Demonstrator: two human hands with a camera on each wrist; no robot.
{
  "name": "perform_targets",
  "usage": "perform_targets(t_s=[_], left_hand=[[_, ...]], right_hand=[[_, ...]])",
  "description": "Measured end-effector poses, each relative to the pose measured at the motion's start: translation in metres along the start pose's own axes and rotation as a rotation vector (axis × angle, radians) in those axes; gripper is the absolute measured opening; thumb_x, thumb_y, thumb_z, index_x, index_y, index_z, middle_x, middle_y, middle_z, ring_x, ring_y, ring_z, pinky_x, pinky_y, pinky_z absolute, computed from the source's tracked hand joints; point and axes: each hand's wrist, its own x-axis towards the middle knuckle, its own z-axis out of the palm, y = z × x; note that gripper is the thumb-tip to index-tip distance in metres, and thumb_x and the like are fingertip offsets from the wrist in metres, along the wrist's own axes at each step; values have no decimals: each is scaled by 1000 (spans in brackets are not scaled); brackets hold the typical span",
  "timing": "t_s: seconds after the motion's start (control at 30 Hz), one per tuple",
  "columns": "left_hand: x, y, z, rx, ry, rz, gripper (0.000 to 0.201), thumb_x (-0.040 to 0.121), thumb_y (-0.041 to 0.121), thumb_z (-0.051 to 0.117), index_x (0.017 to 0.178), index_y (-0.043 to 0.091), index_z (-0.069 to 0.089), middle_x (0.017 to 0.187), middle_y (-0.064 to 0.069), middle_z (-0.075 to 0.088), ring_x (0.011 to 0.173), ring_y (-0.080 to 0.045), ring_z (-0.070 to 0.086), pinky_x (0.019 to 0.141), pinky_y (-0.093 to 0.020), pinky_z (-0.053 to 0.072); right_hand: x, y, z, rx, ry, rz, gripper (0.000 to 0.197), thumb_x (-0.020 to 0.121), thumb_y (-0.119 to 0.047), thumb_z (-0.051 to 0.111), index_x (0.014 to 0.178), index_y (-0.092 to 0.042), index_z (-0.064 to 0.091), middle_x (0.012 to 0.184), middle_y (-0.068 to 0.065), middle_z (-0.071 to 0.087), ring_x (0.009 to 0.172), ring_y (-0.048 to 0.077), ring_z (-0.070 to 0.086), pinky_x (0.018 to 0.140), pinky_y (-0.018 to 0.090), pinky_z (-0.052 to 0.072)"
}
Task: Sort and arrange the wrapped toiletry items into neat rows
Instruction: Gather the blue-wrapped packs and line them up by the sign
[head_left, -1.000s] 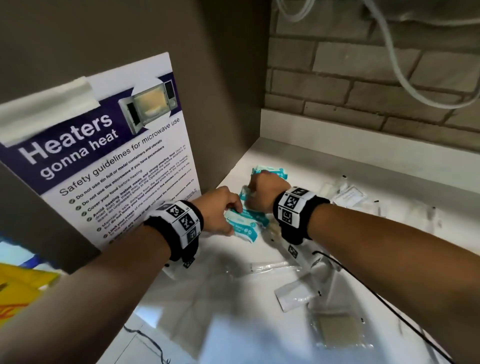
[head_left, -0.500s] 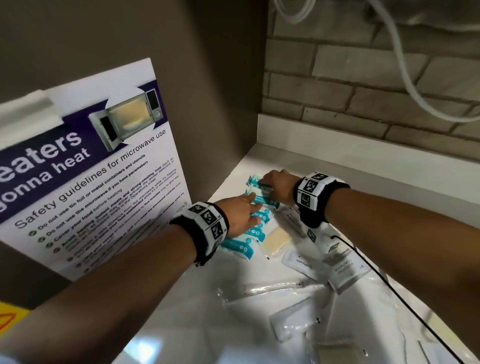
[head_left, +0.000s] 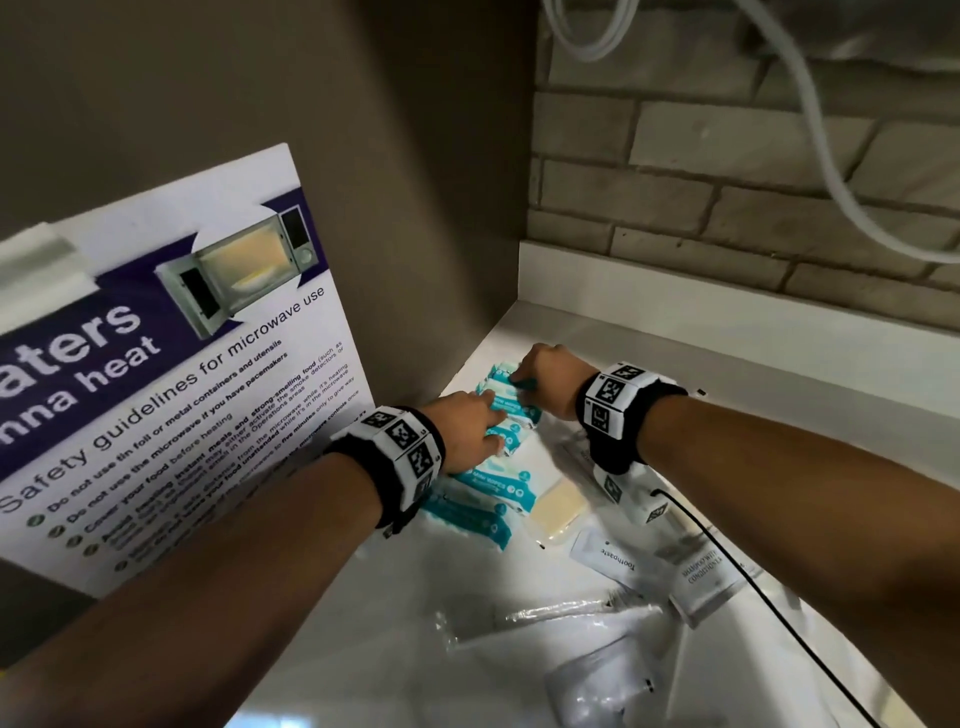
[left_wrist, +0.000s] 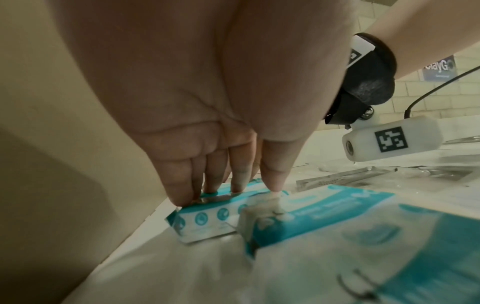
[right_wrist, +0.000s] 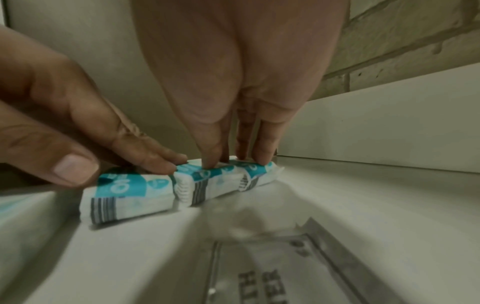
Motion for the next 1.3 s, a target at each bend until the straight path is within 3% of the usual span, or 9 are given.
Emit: perform_targets(t_s=[0.23,0.53,0.77,0.83,0.9,1.0,1.13,1.3], left_hand=[[-1,-2,3,-13,0,21,52,103,36,35,150,15,31,161,-11,17,142,-27,31,112,-32,25],[6,-9,5,-91,-4,7,52,102,38,36,151,21,30,163,-6,13,146,-24,25,116,-33,20],[1,-13,9,-196,78,18,56,100,38,44,150,16,31,161,-7,18,146,-22,22,117,-30,18],[-5,-16,13,-275,186,13,52,97,36,51,143,16,44,153,-7,35,139,-22,34,113,-28,24],[-12,-18,21,-308,269,24,41,92,38,58,128,19,58,133,-4,49,128,-21,41,107,-27,30],[-24,-12,34,-323,257,12,38,80,51,66,105,23,62,110,1,49,116,-20,44,101,-31,37],[-32,-10,46,-304,160,-35,51,75,53,72,110,19,57,119,-4,48,112,-22,48,89,-26,35],[-39,-23,46,-350,213,-53,49,76,48,73,113,18,60,119,-4,52,112,-22,50,97,-28,39]], right_hand=[[3,0,5,-17,-12,-10,35,95,-26,53,128,-17,62,124,12,58,118,31,51,100,36,45],[6,1,6,-70,-42,-29,35,96,-29,49,127,-17,62,119,13,60,117,32,50,97,37,45],[-4,-6,0,-15,-58,-27,43,96,-30,50,137,-18,53,134,14,53,123,35,47,104,40,41],[-11,-10,-6,33,-7,-56,44,95,-29,53,137,-18,52,134,14,52,123,35,49,105,40,40],[-20,-16,-9,33,0,-97,40,93,-28,55,132,-18,57,130,11,56,119,31,52,102,38,42],[-30,-26,-7,-18,-84,-126,37,91,-31,58,127,-21,61,125,6,60,116,26,54,99,38,45],[-31,-37,-3,-28,-100,-138,39,88,-29,61,127,-26,62,124,5,60,116,27,53,99,39,46],[-31,-40,-4,-206,-61,-260,36,84,-30,64,120,-29,67,118,-3,67,106,25,54,91,39,47]])
